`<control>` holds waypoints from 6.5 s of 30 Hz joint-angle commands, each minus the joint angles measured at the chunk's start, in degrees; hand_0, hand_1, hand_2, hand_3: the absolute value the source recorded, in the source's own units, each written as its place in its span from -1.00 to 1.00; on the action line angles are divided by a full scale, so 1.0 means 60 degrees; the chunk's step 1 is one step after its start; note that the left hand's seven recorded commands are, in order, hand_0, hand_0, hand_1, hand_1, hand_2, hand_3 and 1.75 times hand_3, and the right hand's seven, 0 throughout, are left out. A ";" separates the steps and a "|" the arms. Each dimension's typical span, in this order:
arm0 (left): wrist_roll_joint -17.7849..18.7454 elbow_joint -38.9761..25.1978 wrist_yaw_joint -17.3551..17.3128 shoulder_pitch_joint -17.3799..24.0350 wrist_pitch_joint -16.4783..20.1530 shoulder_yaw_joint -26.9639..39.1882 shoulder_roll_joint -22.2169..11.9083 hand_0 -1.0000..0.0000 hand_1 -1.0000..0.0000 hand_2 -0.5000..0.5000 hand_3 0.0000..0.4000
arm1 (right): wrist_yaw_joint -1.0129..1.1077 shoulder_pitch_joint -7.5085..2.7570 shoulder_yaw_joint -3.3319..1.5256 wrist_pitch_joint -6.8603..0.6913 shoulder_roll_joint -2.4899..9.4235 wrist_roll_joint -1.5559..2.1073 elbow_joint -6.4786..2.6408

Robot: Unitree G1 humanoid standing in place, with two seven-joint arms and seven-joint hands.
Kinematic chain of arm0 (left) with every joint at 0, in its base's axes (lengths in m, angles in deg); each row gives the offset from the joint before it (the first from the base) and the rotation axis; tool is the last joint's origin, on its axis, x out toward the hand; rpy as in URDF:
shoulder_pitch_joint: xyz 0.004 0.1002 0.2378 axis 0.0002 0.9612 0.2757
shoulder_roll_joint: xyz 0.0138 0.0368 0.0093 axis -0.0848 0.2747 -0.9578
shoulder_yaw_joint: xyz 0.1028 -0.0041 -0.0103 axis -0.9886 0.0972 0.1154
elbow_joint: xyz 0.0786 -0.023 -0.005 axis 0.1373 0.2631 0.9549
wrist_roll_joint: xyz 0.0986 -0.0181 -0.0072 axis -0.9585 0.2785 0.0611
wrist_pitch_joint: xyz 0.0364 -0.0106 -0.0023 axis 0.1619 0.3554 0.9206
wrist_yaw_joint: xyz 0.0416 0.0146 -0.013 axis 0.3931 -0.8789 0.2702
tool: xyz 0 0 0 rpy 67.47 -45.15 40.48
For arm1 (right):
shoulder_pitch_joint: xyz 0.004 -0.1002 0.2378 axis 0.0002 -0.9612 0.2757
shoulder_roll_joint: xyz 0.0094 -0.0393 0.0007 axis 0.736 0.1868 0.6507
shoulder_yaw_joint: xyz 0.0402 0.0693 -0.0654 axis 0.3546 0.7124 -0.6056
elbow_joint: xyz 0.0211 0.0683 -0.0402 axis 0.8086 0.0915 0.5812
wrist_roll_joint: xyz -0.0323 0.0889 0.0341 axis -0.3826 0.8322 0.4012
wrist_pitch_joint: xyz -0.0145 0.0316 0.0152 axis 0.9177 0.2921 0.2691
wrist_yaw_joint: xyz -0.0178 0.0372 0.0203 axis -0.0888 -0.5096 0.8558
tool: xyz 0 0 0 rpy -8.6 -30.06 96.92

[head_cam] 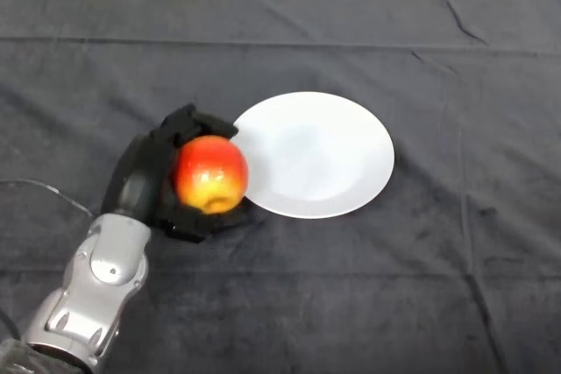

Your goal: Move the apple to the plate

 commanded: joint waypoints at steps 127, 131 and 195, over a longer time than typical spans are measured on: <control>0.5696 0.3279 -0.0087 0.4088 -0.4883 0.6438 -0.4870 1.00 1.00 0.00 -1.00 | -0.0009 -0.0045 0.0118 0.0009 -0.0187 -0.0035 0.0006; 0.5846 0.3738 -0.0260 0.4256 -0.5148 0.6905 -0.4795 1.00 1.00 0.00 -1.00 | -0.0005 -0.0042 0.0120 0.0009 -0.0191 -0.0033 -0.0005; 0.5435 0.7080 -0.1886 0.2705 -0.6192 0.8694 -0.4674 1.00 1.00 0.00 -1.00 | 0.0074 0.0011 0.0155 0.0027 -0.0244 -0.0034 -0.0159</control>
